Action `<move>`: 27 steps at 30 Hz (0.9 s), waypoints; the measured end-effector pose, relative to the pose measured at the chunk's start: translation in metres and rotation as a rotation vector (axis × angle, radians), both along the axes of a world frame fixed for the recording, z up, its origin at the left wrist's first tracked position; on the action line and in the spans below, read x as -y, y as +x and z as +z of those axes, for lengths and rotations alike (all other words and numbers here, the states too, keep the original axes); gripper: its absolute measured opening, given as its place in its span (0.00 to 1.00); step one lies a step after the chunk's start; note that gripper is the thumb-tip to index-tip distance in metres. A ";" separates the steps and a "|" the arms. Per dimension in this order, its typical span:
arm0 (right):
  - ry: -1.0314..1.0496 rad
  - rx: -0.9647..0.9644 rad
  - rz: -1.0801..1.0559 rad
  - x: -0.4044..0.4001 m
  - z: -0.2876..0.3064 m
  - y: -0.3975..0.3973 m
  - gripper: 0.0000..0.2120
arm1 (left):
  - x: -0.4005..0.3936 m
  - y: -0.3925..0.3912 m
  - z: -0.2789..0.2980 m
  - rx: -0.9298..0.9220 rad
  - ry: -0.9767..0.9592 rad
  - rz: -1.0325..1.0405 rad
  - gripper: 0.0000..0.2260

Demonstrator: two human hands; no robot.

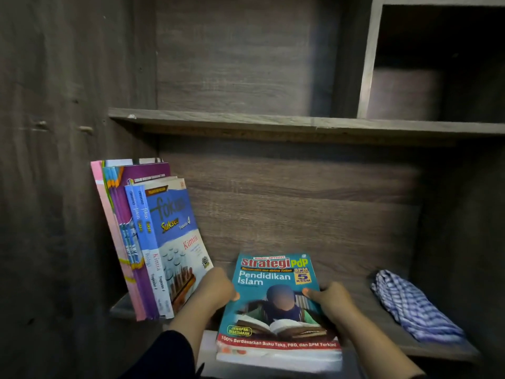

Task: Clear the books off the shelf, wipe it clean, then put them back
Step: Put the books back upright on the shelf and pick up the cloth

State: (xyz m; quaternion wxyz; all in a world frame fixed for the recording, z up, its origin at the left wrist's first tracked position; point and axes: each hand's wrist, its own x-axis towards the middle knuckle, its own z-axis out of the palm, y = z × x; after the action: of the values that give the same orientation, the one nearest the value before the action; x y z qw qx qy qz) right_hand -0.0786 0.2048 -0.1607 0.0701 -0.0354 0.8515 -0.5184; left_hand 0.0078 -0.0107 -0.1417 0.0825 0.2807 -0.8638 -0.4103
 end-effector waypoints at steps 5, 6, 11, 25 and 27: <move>-0.031 0.010 -0.011 0.001 -0.002 0.002 0.12 | -0.006 0.005 0.015 -0.058 -0.034 -0.013 0.08; -0.044 -0.001 -0.011 0.001 -0.001 0.003 0.13 | -0.006 0.007 0.021 -0.078 -0.042 -0.025 0.07; -0.098 0.008 0.014 -0.007 0.011 0.019 0.15 | 0.010 0.031 0.043 -0.212 -0.189 0.066 0.05; -0.053 0.075 0.077 -0.005 0.027 0.044 0.14 | 0.027 0.071 0.036 -0.360 -0.402 0.360 0.08; -0.042 0.083 0.079 -0.004 0.028 0.043 0.15 | 0.029 0.070 0.033 -0.336 -0.408 0.376 0.10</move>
State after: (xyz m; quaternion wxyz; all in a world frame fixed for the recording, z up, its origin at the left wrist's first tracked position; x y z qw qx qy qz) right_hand -0.0358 0.2090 -0.1331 0.1248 -0.0489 0.8349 -0.5338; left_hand 0.0773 -0.0401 -0.1083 0.3526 0.3416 -0.8354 -0.2470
